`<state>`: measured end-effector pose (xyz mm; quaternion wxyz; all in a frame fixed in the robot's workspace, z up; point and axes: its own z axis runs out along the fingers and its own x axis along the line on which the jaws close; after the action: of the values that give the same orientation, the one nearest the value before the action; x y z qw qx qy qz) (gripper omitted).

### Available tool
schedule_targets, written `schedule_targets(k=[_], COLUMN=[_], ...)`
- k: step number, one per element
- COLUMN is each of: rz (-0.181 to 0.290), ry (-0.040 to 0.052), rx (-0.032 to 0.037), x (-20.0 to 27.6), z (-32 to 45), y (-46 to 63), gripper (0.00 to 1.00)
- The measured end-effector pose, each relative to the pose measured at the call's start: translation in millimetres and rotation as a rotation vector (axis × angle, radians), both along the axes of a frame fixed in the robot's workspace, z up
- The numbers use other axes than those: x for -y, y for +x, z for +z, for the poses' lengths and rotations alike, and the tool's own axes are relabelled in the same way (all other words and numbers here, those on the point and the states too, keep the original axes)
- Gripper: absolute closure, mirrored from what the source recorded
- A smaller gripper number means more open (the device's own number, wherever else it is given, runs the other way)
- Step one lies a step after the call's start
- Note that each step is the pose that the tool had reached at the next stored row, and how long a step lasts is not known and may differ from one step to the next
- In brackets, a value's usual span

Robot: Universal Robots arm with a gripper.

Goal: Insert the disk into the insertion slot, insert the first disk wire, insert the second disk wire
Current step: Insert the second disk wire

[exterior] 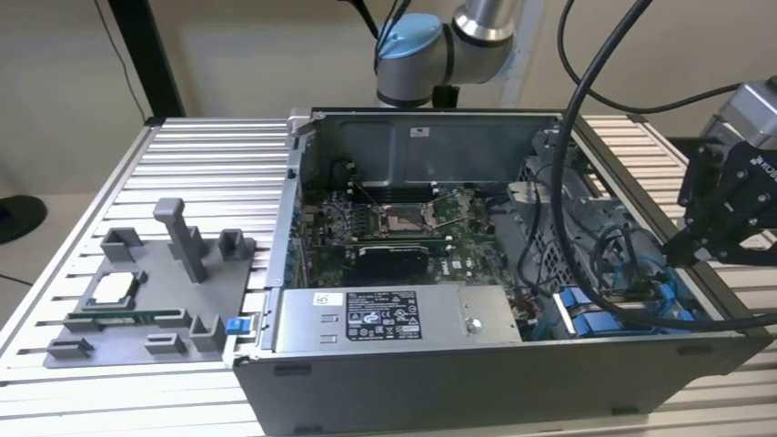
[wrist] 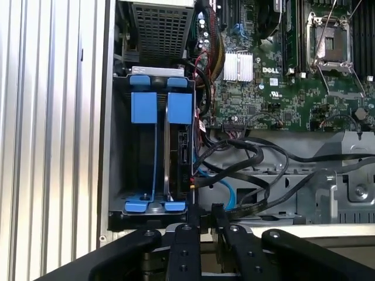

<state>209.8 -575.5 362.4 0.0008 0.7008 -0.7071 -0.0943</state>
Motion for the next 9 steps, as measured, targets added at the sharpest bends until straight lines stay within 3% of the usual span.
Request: schedule_targets(k=[9], rz=[0.000], ry=[0.0016], rx=[0.0000], x=[-0.1], z=[0.0], y=[0.0], gripper=[1.00])
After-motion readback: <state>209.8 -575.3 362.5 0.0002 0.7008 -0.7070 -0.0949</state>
